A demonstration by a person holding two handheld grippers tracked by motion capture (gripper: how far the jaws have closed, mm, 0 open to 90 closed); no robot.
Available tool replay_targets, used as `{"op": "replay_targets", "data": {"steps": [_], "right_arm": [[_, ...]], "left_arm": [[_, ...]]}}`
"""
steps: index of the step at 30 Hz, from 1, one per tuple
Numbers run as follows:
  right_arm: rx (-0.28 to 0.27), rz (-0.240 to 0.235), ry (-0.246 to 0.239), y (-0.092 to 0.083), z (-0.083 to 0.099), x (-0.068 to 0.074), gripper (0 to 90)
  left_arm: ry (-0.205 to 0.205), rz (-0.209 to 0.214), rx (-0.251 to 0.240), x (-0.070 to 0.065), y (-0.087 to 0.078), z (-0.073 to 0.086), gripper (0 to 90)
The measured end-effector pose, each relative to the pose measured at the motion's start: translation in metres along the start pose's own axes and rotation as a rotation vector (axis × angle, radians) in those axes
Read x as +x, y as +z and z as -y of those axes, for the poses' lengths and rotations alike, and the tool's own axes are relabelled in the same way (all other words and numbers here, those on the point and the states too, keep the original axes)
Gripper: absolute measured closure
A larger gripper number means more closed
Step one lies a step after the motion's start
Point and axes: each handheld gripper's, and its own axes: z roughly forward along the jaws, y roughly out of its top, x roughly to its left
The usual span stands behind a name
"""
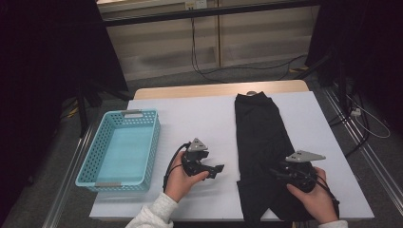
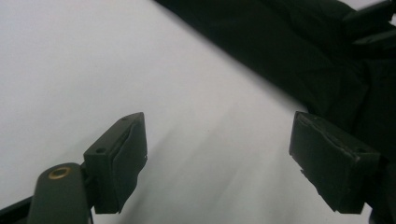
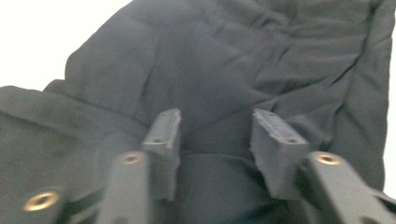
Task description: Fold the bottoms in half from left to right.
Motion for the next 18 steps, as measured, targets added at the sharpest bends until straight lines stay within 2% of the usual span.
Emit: {"op": "replay_targets", "data": {"steps": [1, 2, 3, 5, 6, 11, 14, 16, 18], "right_arm": [[-0.011, 0.004, -0.025, 0.003, 0.003, 0.002, 70.4], [-0.008, 0.005, -0.03, 0.002, 0.003, 0.003, 83.0], [0.003, -0.009, -0.054, 0.001, 0.003, 0.004, 90.0], [0.006, -0.003, -0.063, 0.001, 0.004, 0.004, 90.0], [0.0, -0.017, -0.051, 0.001, 0.004, 0.002, 90.0], [0.005, -0.017, -0.048, -0.001, 0.004, -0.002, 90.0], [-0.004, -0.002, -0.054, -0.003, 0.004, -0.005, 90.0], [-0.024, 0.015, -0.037, -0.01, 0.004, -0.012, 90.0], [-0.024, 0.011, -0.033, -0.011, 0.004, -0.014, 90.0]], "left_arm": [[0.004, -0.002, -0.003, 0.0, -0.002, -0.001, 19.4], [0.003, -0.004, -0.01, 0.0, -0.001, -0.001, 19.6], [0.003, -0.003, -0.009, 0.001, -0.001, -0.001, 19.9], [0.001, -0.001, -0.006, 0.001, -0.001, -0.001, 19.9], [0.001, -0.003, -0.007, 0.001, -0.001, -0.001, 19.9], [-0.004, -0.001, 0.001, 0.002, 0.001, 0.001, 20.2], [-0.001, -0.004, 0.0, 0.003, 0.001, 0.0, 20.3], [0.004, -0.005, 0.002, 0.003, 0.0, -0.001, 20.3], [0.004, -0.002, 0.004, 0.003, -0.001, -0.001, 20.2]]}}
